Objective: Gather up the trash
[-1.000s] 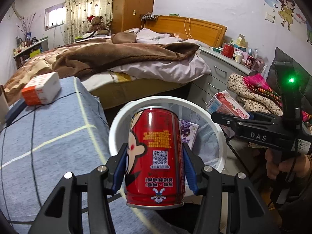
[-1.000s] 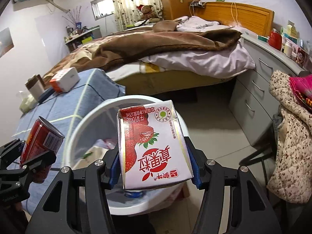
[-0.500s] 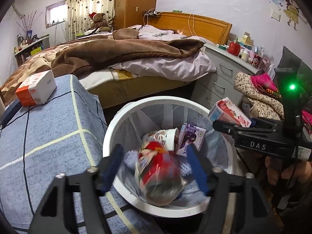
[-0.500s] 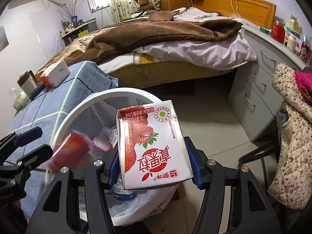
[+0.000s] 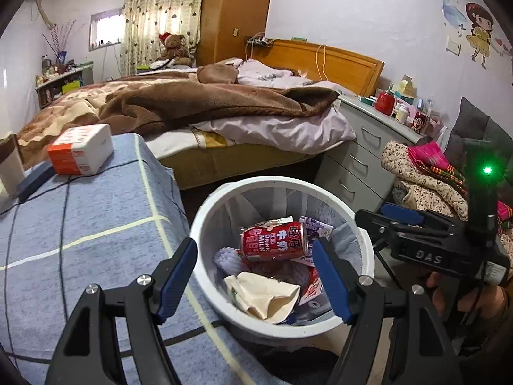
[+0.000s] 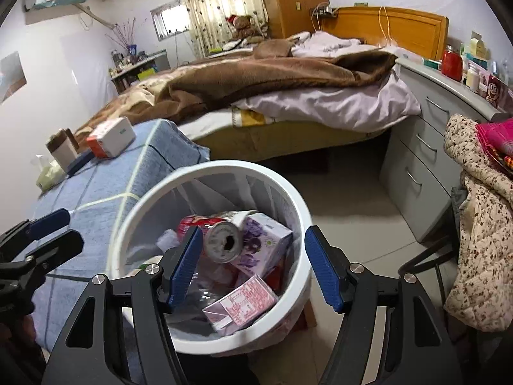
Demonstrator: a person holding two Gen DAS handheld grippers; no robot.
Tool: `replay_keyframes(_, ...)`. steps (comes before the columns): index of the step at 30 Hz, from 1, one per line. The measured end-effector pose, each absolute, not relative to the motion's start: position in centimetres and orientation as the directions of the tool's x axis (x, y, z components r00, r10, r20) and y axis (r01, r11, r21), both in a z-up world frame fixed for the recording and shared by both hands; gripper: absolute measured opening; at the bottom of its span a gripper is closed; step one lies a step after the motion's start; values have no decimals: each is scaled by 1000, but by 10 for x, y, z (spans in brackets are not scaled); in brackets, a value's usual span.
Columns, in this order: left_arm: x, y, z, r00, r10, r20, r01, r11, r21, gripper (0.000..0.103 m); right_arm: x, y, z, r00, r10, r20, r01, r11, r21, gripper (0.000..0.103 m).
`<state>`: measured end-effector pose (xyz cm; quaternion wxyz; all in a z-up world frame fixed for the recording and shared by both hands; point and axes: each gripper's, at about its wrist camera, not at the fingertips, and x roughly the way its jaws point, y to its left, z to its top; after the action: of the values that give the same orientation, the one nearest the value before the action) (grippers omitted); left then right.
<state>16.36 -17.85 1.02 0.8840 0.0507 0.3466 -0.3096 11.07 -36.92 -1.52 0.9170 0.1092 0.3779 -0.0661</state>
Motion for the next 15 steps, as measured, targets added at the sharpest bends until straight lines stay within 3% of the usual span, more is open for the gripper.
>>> replay_keyframes(8, 139, -151, 18, 620, -487, -615, 541, 833, -114, 76, 80, -343, -3, 759, -70, -647, 221, 963, 154, 67)
replay_keyframes(15, 110, -119, 21, 717, -381, -584, 442, 896, -42, 82, 52, -308, 5, 808, -106, -579, 199, 975, 100, 67)
